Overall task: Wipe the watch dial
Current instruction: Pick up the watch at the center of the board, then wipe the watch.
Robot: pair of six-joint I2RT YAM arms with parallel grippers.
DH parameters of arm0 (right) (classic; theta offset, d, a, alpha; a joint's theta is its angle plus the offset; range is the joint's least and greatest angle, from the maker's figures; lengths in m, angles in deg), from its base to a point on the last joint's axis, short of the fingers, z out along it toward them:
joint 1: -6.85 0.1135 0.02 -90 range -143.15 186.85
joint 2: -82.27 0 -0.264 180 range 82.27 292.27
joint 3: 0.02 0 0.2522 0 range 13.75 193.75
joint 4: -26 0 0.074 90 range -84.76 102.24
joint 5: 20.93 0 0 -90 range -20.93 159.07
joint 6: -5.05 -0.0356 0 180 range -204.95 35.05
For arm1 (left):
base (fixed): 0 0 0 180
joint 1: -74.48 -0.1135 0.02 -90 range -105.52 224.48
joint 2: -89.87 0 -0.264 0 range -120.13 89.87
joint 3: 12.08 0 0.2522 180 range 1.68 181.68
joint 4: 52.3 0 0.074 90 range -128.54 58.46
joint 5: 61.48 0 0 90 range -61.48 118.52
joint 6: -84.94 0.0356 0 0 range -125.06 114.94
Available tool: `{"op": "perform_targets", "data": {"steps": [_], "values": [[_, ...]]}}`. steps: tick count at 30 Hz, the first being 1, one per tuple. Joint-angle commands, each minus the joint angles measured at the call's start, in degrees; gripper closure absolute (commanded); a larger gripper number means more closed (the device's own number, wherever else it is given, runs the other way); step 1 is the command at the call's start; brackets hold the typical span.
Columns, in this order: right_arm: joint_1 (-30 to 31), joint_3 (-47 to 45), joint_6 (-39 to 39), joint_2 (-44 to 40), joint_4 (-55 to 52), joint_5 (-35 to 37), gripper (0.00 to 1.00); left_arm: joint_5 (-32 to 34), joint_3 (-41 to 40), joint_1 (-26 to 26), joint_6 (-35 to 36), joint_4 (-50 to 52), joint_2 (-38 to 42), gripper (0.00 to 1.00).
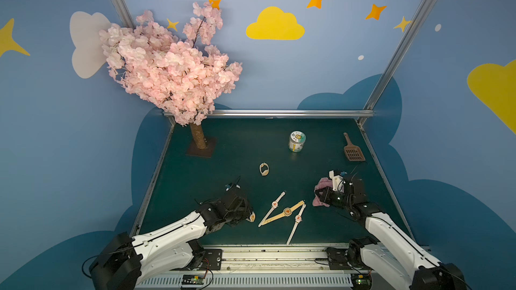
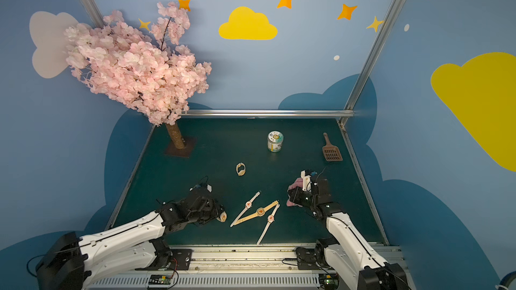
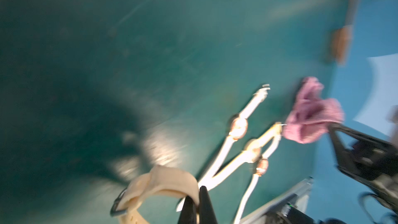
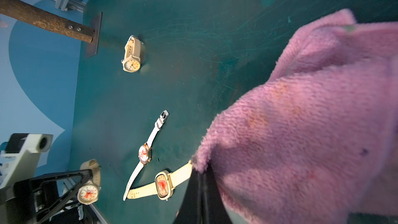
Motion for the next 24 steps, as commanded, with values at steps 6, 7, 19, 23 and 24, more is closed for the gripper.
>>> {"op": "perform_targets", "data": {"steps": [6,7,19,23,24], "values": [[0.2,0.5,1.6,-14.9,-4.8,4.8,1.00,-13.2,4.6,-9.7,17.5,-17.1,3.3,0.97],[0.1,1.1,1.8,-16.5,-5.0,4.8,1.00,-17.1,5.6,-11.2,18.3,-18.9,2.1,0.97],[0.2,12.1,6.6,-18.1,-1.1,-6.3,1.00,-39.8,18.4,-15.4,16.2,-45.8,-21.3,0.97],[0.7,14.9,5.8,-12.8,3.5,-13.0,1.00,-42.0,22.5,-15.4,14.8,-51.7,-27.2,0.97],[1.0,15.6,5.9,-11.5,4.2,-14.1,1.00,-42.2,23.2,-15.3,14.6,-52.8,-28.3,0.97]]}}
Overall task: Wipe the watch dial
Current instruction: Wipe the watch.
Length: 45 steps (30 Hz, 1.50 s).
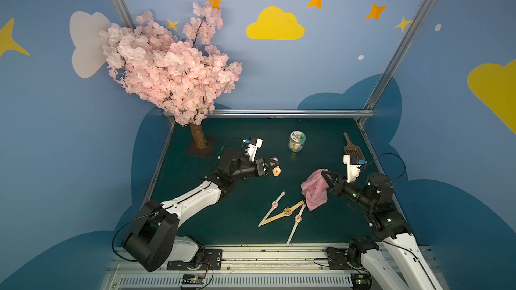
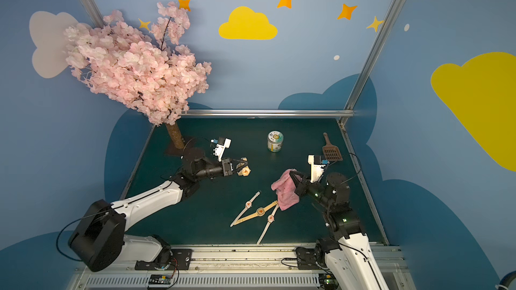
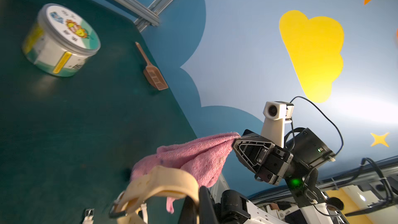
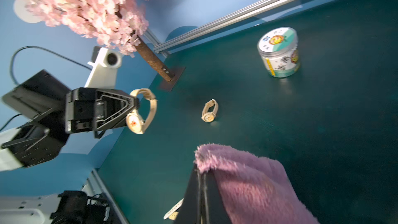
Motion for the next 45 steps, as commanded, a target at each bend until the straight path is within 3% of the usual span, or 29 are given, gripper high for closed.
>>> {"op": "perform_targets", "data": {"steps": [1,15,25,32,45], "values": [[1.3,3.0,0.9,3.5,5.6,-6.9,1.00,-4.6,3.2,0.0,-1.1,-9.7,-2.4,0.97],[16.5,9.9,3.1,15.3,14.2,-0.8,1.00,-3.0,9.6,5.8,0.5,-11.0,-8.7,0.97],[24.3,13.8,5.7,21.1,6.1,20.3,1.00,-0.4,9.2,6.8,1.7,-9.5,-6.3,0.97],[26.9,11.8,6.2,20.4,4.4,27.2,1.00,3.3,6.4,6.1,-0.2,-11.0,-4.7,0.97],[27.4,8.2,5.3,18.3,2.8,29.6,1.00,5.3,4.4,5.4,-5.1,-15.7,-5.7,0.97]]}}
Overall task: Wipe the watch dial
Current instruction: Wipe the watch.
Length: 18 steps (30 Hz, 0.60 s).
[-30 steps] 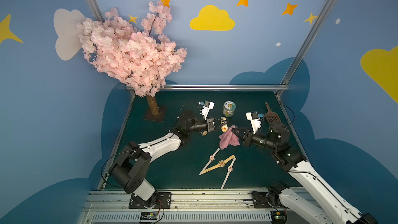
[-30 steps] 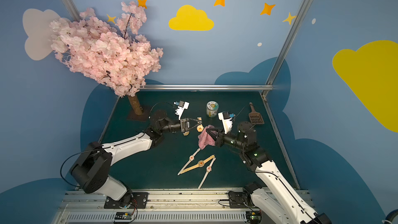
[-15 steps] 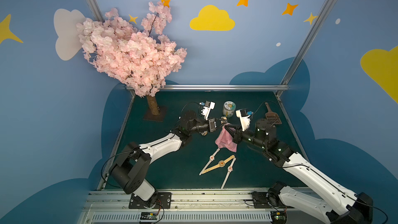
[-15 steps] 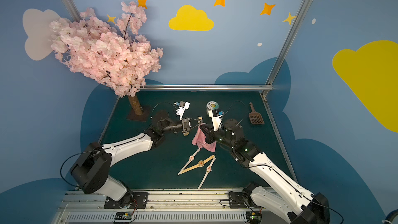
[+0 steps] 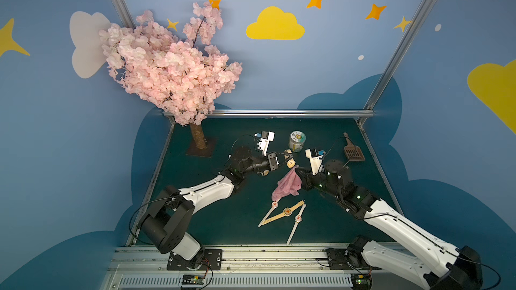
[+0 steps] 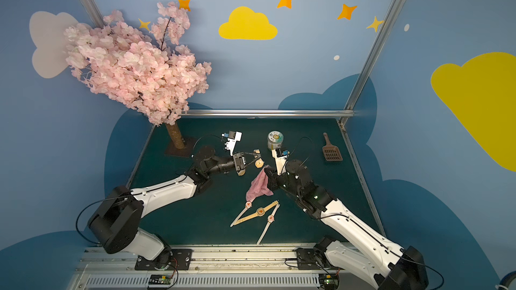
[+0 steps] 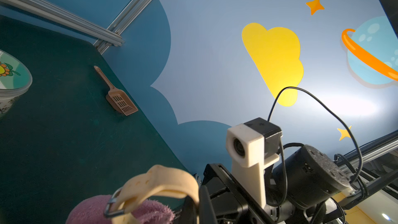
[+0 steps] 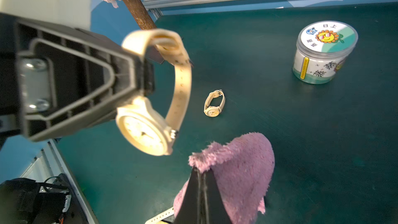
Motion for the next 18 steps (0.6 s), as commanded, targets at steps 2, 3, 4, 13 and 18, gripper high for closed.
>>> {"op": "perform_targets", "data": {"steps": [2,3,4,13,18], "values": [[0.3,-0.1,0.3,-3.1,-1.5,1.7,1.00,0.5,-0.9,-0.8,-1.5,-2.7,1.2,0.97],[0.3,-0.1,0.5,-3.7,-2.0,1.5,1.00,0.6,-1.1,-1.1,-1.7,-2.8,1.2,0.97],[0.3,-0.2,0.9,-4.5,-2.2,0.7,1.00,0.6,-1.1,-1.3,-1.8,-2.8,1.2,0.97],[0.2,0.5,2.9,-8.1,4.1,-13.3,1.00,-0.1,-1.3,-1.9,-2.3,-3.1,0.5,0.97],[0.2,2.4,3.3,-3.9,7.9,-12.6,1.00,-0.4,-1.0,-1.0,-2.1,-3.4,0.3,0.97]]}}
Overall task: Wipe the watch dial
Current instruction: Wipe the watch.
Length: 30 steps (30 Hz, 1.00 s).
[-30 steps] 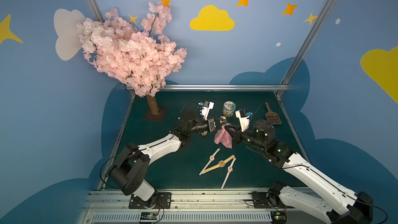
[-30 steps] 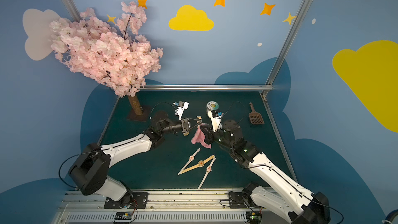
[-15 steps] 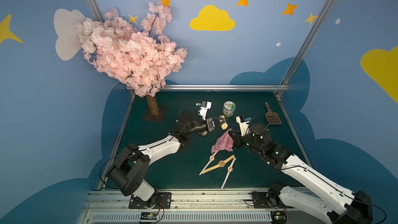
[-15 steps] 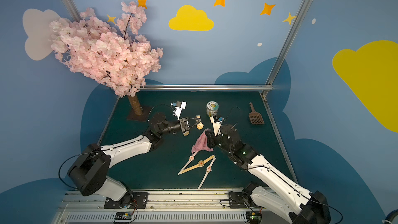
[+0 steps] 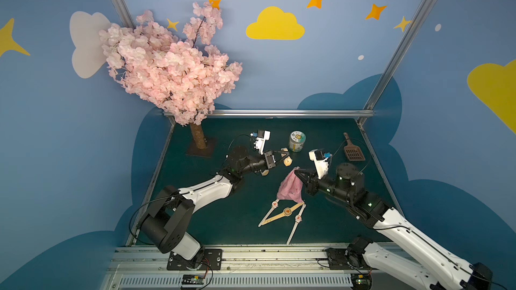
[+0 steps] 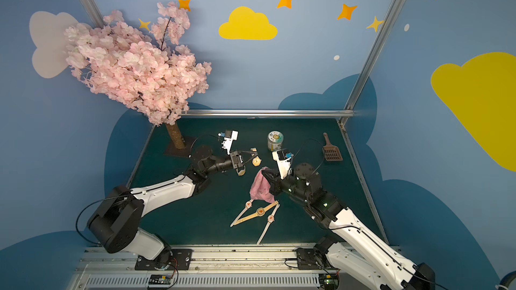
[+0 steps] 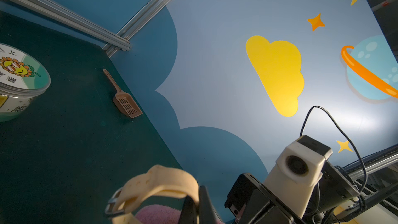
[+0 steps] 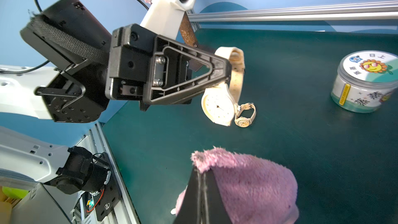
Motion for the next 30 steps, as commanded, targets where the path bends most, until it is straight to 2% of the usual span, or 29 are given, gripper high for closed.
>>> {"op": "perform_targets", "data": {"steps": [1,7,17,20,25,30], "values": [[0.2,3.1,1.0,3.3,5.2,-1.0,1.00,-0.7,0.3,0.7,0.2,-1.9,0.4,0.97],[0.3,7.1,-0.3,9.0,4.2,4.5,1.00,-0.5,0.0,1.8,1.0,-1.4,1.0,0.97],[0.2,7.5,-2.2,8.2,-1.4,16.0,1.00,-0.3,-0.4,2.2,1.5,-0.5,1.7,0.97],[0.2,7.3,-1.2,7.7,-1.4,12.5,1.00,-0.4,-0.4,2.2,1.4,-0.7,1.2,0.97],[0.1,5.1,0.1,7.2,5.1,1.9,1.00,-0.5,-0.4,2.3,0.8,-1.4,0.5,0.97],[0.2,5.7,0.1,8.7,8.1,-1.4,1.00,-0.8,-0.7,2.3,0.3,-2.3,-0.2,0.97]]}}
